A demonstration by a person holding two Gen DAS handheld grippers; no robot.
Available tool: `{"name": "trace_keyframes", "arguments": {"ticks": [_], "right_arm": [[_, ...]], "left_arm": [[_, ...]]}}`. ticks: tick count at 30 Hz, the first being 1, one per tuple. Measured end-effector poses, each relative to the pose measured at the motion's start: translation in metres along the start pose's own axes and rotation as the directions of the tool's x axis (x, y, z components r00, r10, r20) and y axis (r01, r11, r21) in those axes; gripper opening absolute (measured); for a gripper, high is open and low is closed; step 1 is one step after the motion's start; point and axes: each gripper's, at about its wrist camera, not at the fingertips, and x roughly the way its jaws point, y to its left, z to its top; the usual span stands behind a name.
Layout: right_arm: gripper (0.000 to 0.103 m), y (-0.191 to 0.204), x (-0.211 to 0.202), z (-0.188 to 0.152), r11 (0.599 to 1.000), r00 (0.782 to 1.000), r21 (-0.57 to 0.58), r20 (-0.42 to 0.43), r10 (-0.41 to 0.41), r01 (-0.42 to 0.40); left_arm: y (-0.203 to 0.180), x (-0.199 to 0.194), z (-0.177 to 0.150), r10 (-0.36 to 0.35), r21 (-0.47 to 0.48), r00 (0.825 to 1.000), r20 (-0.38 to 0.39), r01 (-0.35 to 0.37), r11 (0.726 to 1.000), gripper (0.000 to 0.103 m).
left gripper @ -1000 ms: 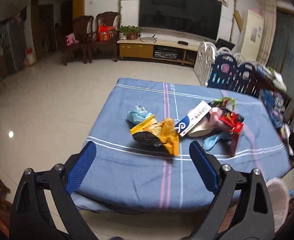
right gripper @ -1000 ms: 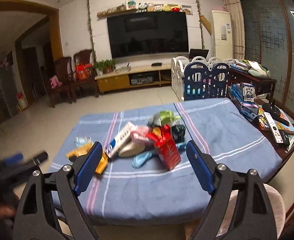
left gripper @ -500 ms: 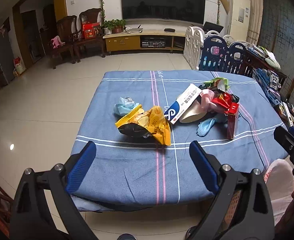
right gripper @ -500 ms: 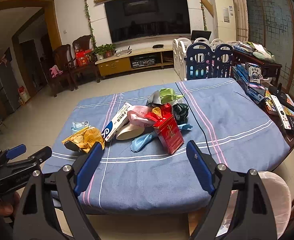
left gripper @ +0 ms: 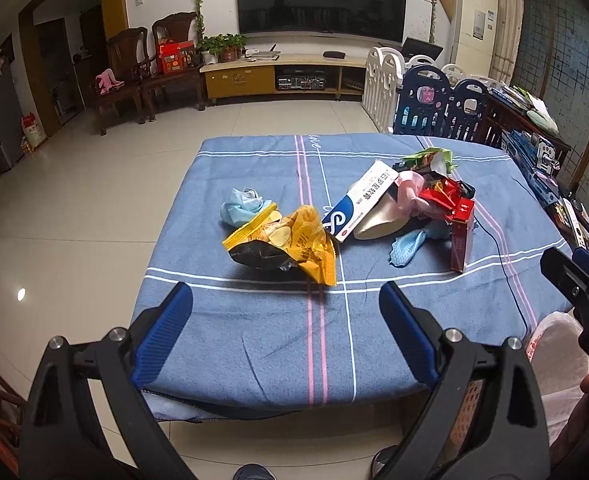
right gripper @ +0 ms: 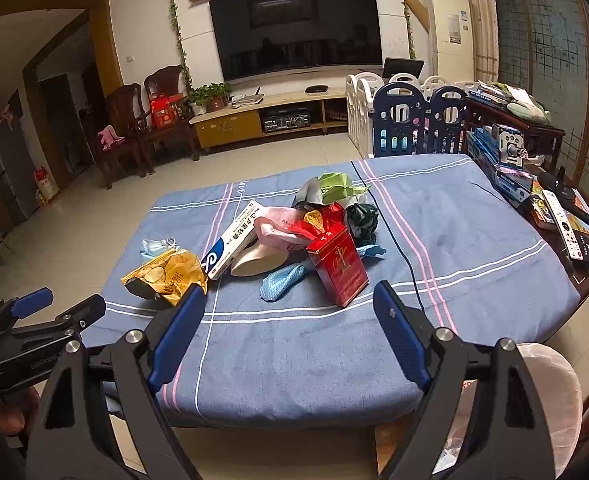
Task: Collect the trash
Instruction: 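Move both tools back over the table toward the yellow chip bag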
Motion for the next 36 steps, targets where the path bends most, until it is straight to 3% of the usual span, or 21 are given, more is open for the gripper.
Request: {"name": "trace_keyframes", "arguments": {"ticks": [26,36], "right_arm": [[0.084,-0.007,0.004,-0.001,1.000,1.000,0.010,-0.013,0.001,-0.001],[0.084,-0.010,0.006,-0.001,1.000,1.000,0.017,-0.019,0.009,-0.009]], "left_arm": [[-0.003,0.013,-0.002,-0.038,0.010,0.998,-0.052,0.038,0.999,0.094],[0.037,0.031,0.006,-0.089,-0.131,0.993,-0.080,0.078,0.988,0.094]]}}
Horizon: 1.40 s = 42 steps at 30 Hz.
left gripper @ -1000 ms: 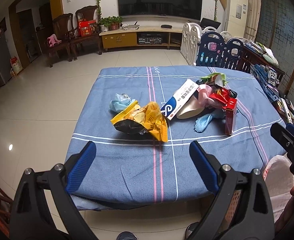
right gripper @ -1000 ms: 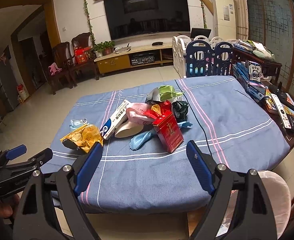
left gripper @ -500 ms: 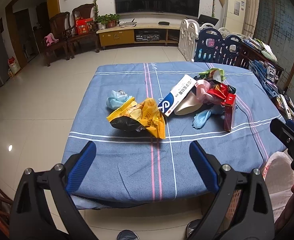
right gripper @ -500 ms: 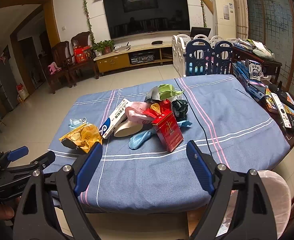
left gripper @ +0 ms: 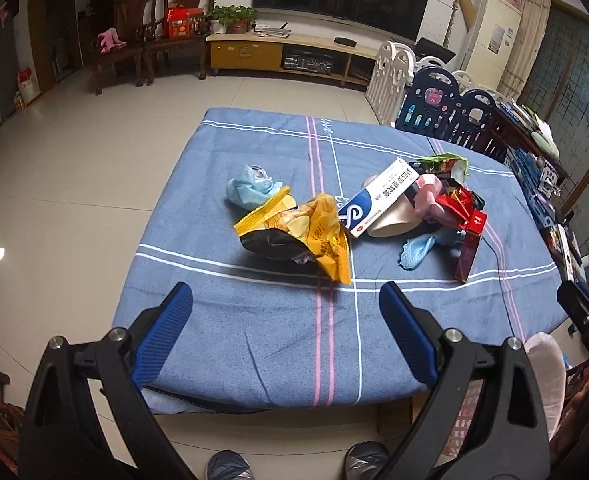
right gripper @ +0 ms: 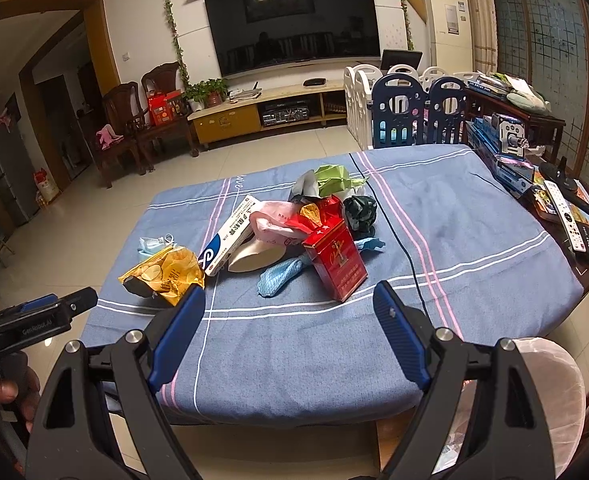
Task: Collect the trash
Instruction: 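Move both tools back over the table toward the yellow chip bag, then grasp the yellow chip bag with the left tool and lift it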
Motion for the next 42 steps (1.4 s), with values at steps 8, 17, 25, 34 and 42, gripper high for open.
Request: {"name": "trace_keyframes", "arguments": {"ticks": [8,17,25,34,42], "right_arm": [[0.084,0.000,0.004,-0.001,1.000,1.000,0.011,-0.012,0.000,0.000],[0.084,0.000,0.011,0.000,1.000,1.000,0.013,-0.031,-0.006,0.007],[0.084,0.006,0.016,0.000,1.000,0.999,0.003,-0.044,-0.002,0.002],[0.084,0.021,0.022,-0.001,0.999,0.998,-0.036,-0.054,0.014,-0.016],[0.084,0.098,0.074,0.004,0.958,0.964,-0.146,-0.137,0.228,-0.248]], "left_arm": [[0.005,0.059,0.018,-0.120,-0.138,0.992,-0.038,0.114,0.984,0.091],[0.025,0.135,0.016,-0.205,-0.372,0.971,-0.125,0.146,0.917,0.084],[0.032,0.172,0.013,-0.268,-0.456,0.955,-0.128,0.183,0.871,0.045],[0.053,0.089,0.022,-0.238,-0.452,0.971,0.015,0.219,0.865,0.013],[0.066,-0.082,0.016,0.038,-0.283,0.928,0.372,0.075,0.956,0.013]]}}
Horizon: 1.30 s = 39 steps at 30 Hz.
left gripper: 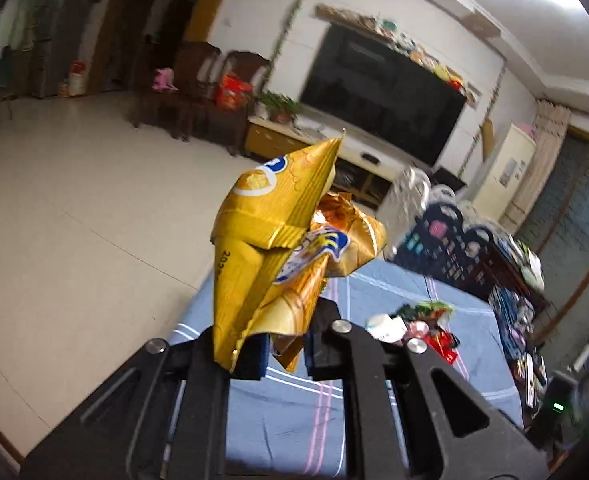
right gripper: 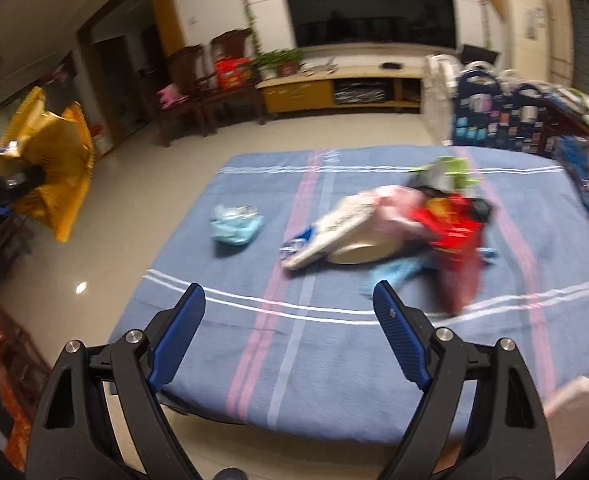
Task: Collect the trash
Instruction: 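Grasp the yellow chip bag with the left tool and lift it, then grasp the light blue face mask with the right tool while the left tool holds the chip bag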
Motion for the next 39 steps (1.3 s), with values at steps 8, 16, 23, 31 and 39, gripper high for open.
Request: {"name": "trace_keyframes", "arguments": {"ticks": [8,16,23,31,39], "right_arm": [[0.084,0.084,0.140,0.050,0.988,0.992,-0.153,-0.129,-0.001,-0.019],[0.027,0.097,0.244,0.062,0.984,0.958,-0.180,-0.277,-0.069,0.019],[0.008,0.065,0.131,0.056,0.991,0.992,-0.115,-0.121,0.046,-0.060],[0.008,-0.012,-0.073,0.017,0.996,0.987,-0.027,0.140,-0.084,0.089],[0.008,-0.062,-0.112,-0.021,0.979,0.966,0.062,0.161,-0.204,0.196]], "left_arm": [[0.005,-0.002,0.013,-0.003,0.028,1.000,0.027,0.002,1.000,0.013],[0.008,0.005,0.013,-0.002,0.035,1.000,0.009,0.002,0.999,0.013],[0.006,0.013,0.010,-0.022,0.063,0.999,-0.046,0.025,0.998,0.013],[-0.040,0.034,-0.017,-0.038,0.201,0.988,-0.153,0.068,0.977,0.013],[-0.101,0.052,-0.069,-0.030,0.383,0.967,-0.253,0.129,0.915,0.014]]}}
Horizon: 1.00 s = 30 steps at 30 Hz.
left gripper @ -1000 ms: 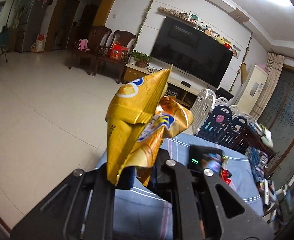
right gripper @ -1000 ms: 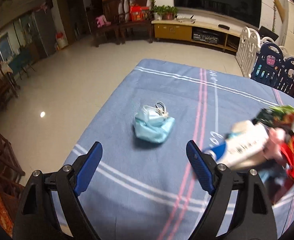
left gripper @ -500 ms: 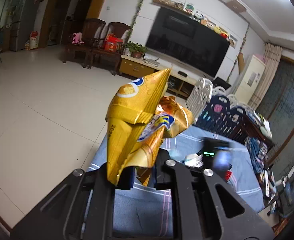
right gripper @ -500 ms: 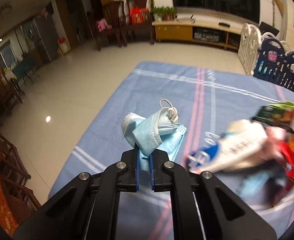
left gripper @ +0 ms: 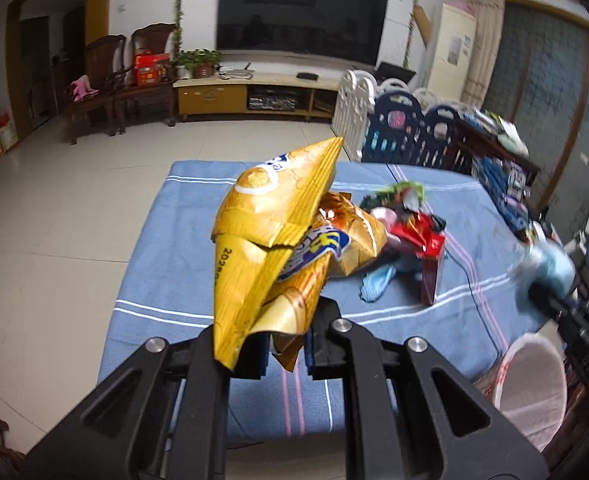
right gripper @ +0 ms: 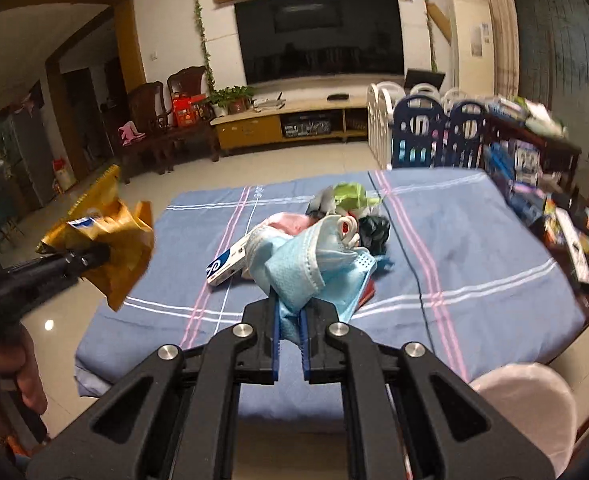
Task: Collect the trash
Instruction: 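Grasp the light blue face mask with the right tool while the left tool holds the chip bag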
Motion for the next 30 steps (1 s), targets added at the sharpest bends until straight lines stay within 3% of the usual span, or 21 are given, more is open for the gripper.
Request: {"name": "trace_keyframes", "arguments": {"ticks": [30], "right_arm": [[0.009,0.011,0.018,-0.003,1.000,1.000,-0.025,-0.022,0.014,-0.014]], "left_arm": [[-0.017,0.007,-0.004,-0.011,0.097,0.999,-0.044,0.016,0.995,0.015]]}}
